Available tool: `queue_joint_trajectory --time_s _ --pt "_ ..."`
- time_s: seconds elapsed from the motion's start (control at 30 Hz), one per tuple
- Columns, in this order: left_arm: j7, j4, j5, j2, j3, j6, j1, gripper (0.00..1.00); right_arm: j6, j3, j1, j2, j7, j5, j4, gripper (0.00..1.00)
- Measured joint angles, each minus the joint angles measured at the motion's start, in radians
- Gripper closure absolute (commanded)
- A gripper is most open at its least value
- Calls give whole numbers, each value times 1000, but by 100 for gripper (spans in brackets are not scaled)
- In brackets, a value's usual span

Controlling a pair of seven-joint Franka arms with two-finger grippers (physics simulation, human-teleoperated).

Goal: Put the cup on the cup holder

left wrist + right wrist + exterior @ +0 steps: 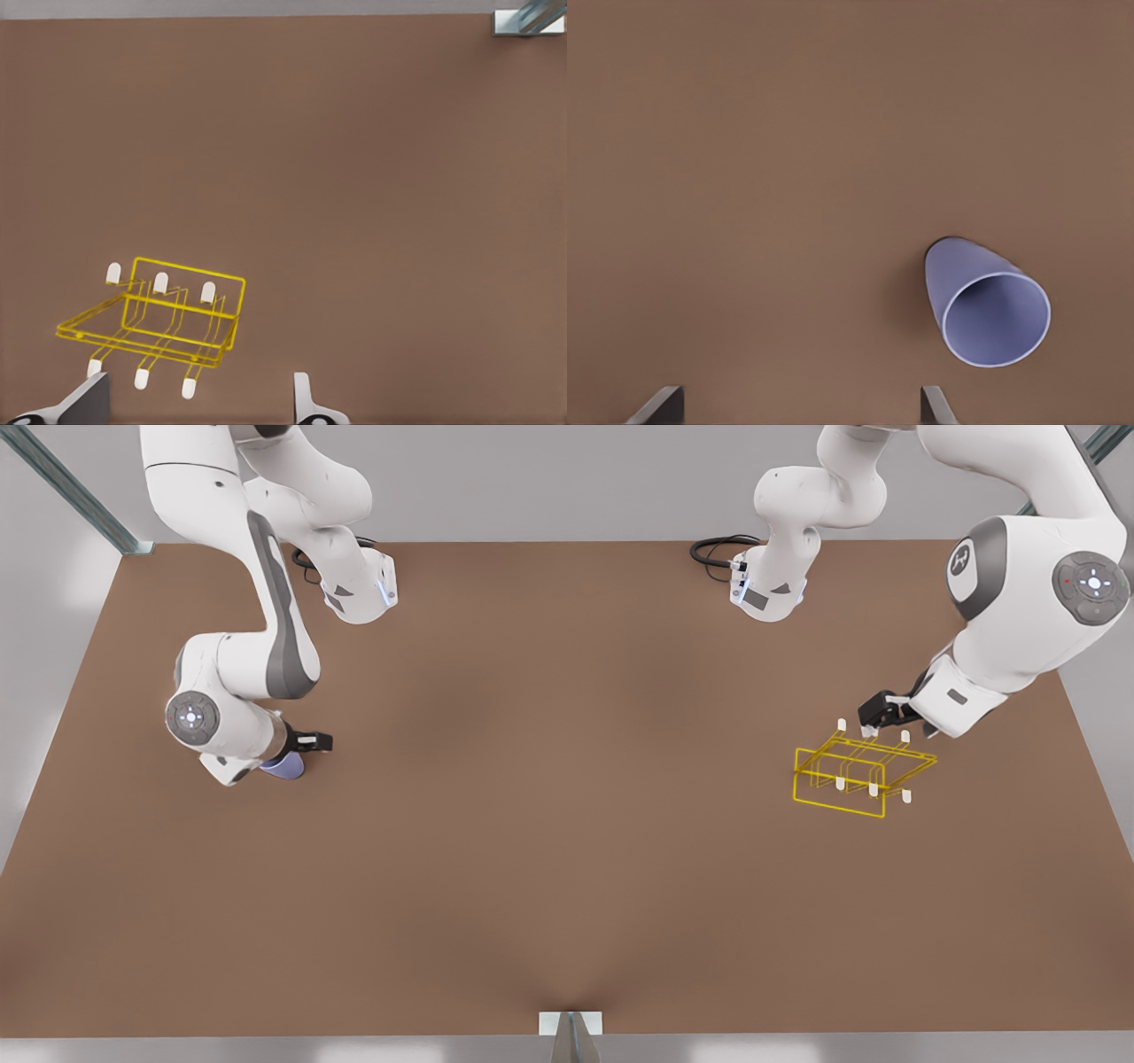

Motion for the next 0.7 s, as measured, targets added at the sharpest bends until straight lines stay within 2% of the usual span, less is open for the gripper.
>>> queue_joint_trajectory --time_s 0.1,0.37,0.7 --pt "-1 0 0 -1 0 -6 -2 0 119 -10 8 -13 -8 -9 -80 0" --pt "-2 -5 0 12 0 13 -3 0 314 -136 -39 49 -69 -7 -91 0" --pt "-3 -4 0 11 0 20 -3 0 360 -144 -28 20 -146 -7 -157 0"
